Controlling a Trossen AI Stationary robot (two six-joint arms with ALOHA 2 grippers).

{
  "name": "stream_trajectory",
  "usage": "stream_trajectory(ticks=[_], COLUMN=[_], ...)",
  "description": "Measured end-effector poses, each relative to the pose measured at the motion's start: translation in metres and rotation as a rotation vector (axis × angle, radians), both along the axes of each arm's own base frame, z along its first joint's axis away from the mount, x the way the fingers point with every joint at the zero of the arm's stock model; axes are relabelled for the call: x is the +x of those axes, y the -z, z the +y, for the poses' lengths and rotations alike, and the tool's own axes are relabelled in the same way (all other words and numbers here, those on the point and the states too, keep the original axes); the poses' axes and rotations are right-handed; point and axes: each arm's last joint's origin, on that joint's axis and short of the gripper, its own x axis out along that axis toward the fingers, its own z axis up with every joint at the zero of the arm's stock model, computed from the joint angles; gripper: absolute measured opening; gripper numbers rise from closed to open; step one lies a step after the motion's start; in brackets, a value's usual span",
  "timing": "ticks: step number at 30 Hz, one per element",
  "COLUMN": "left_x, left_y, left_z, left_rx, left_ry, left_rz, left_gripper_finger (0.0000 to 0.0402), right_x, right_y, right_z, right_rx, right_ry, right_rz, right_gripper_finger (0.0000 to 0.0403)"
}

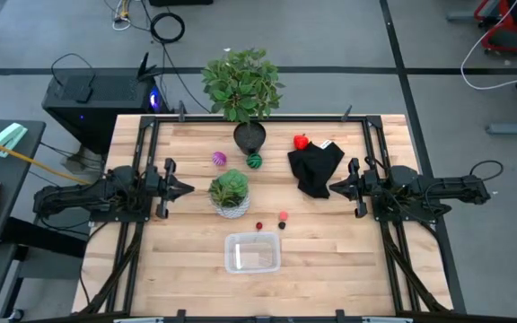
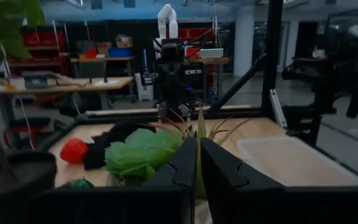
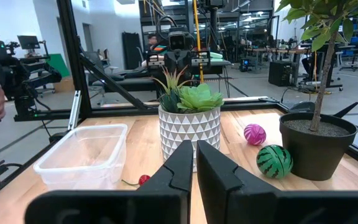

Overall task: Pick and placing Produce into tupperware
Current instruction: Put the apple into the transparent bin

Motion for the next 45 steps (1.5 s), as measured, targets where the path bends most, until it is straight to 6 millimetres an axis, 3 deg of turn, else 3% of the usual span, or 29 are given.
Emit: stream_trajectory(ticks=[8, 37, 45], left_x=[0.0000, -0.0001, -0.0001], left_y=[0.0001, -0.0005, -0.0006], left_z=[0.0000, 0.0001, 0.0022], left_rx=[-0.200, -0.266, -0.383], left_ry=[0.021, 0.027, -0.034], left_rz=[0.007, 0.003, -0.009], left_gripper_finger=[0.0014, 0.0020, 0.0011], right_x=[0.0000, 0.0000, 0.0000], right_y=[0.0000, 0.0001, -0.0008], right_z=[0.0000, 0.0000, 0.0000], right_rx=[0.000, 0.001, 0.332], right_ry=[0.000, 0.000, -0.012], right_rz=[0.000, 0.000, -0.007], right_gripper_finger=[0.0029, 0.0029, 0.0029])
